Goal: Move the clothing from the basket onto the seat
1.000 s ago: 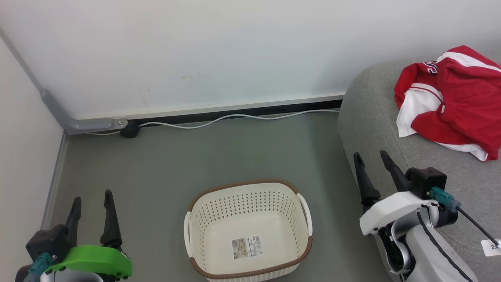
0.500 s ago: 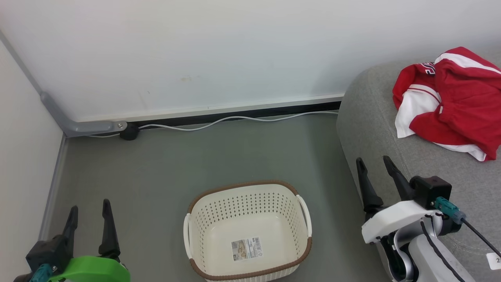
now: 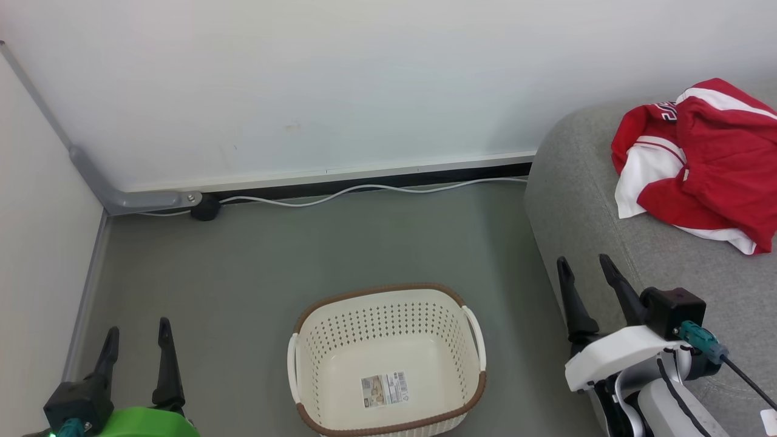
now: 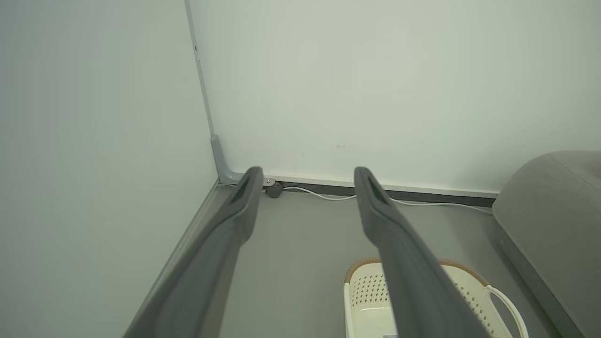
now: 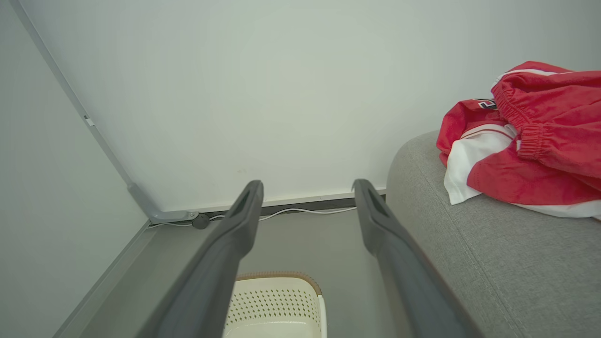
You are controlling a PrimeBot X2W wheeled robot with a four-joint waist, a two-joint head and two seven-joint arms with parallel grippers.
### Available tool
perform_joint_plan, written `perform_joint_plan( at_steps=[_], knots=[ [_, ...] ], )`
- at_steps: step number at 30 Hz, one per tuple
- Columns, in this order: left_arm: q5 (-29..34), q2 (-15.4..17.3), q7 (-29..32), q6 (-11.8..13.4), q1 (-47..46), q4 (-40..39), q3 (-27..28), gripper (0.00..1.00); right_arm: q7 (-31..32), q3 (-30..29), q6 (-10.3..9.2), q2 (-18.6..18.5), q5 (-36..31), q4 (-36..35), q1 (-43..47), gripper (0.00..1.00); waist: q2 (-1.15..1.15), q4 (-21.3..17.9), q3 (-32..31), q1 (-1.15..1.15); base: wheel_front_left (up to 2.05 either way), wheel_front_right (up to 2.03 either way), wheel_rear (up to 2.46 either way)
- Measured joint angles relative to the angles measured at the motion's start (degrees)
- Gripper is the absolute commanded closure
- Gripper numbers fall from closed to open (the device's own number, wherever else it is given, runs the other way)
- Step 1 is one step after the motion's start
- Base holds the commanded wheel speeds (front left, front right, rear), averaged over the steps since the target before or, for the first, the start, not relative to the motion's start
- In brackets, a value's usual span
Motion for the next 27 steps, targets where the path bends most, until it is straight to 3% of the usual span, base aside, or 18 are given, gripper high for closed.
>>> perform_joint_plan(
  at_steps=[13,14,23,27],
  knots=[
    [0.91,-0.01,0.00,0.24,0.91,-0.36,0.41,0.00,0.02,-0.14,-0.53,-0.45,-0.37,-1.92,1.39,0.00,0.00,0.46,-0.56,0.00,0.00,0.00,0.00],
    [0.98,-0.01,0.00,0.24,1.01,-0.36,0.41,1.00,0.02,-0.14,-0.54,-0.45,-0.37,-2.07,1.48,1.00,0.00,0.47,-0.58,0.00,0.00,0.00,0.00],
    [1.63,-2.22,0.40,0.11,1.99,2.72,-0.42,1.00,0.20,0.04,-0.36,0.65,0.45,0.55,4.71,1.00,0.00,0.49,-0.55,0.00,0.00,0.00,0.00],
    [-1.23,-2.35,1.15,-0.33,1.98,3.11,0.01,1.00,0.45,-0.78,0.13,0.70,2.58,0.53,4.71,1.00,0.00,0.58,-0.36,0.00,0.00,0.00,0.00]
  ],
)
